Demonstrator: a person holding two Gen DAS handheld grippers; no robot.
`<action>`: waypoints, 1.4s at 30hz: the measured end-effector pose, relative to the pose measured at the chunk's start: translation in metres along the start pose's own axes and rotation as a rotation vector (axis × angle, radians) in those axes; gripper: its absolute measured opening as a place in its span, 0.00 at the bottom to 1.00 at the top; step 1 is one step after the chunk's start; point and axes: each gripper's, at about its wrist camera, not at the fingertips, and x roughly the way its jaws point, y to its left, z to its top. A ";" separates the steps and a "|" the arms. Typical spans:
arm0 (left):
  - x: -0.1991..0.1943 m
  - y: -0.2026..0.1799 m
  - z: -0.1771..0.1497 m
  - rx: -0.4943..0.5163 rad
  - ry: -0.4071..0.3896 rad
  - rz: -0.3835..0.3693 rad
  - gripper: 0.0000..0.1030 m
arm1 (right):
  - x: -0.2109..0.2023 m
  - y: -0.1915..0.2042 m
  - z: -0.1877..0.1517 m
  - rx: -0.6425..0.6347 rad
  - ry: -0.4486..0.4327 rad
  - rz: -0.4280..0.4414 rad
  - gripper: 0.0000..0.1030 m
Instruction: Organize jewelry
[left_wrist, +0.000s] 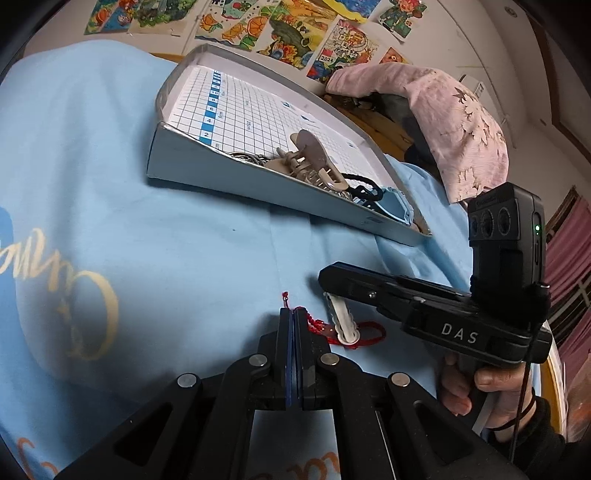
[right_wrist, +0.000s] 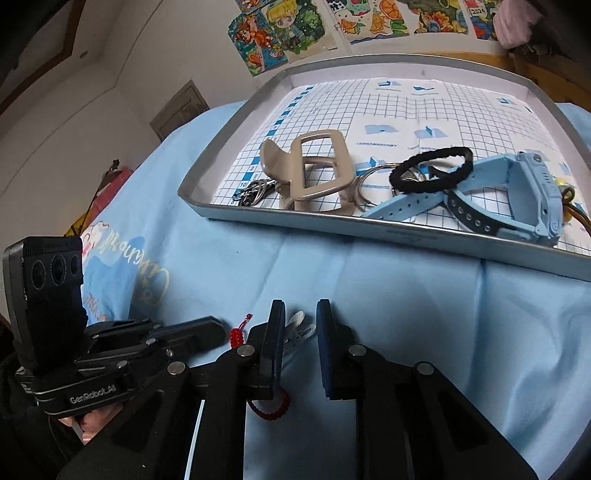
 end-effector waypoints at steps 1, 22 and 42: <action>0.001 0.000 0.000 -0.004 0.005 -0.004 0.04 | 0.001 0.000 -0.001 0.001 -0.001 0.002 0.15; 0.021 -0.002 0.006 -0.039 0.047 -0.020 0.13 | 0.003 -0.014 -0.005 0.019 0.003 0.023 0.15; -0.022 -0.018 0.016 0.023 -0.083 0.070 0.03 | -0.025 -0.018 -0.004 0.034 -0.093 0.071 0.12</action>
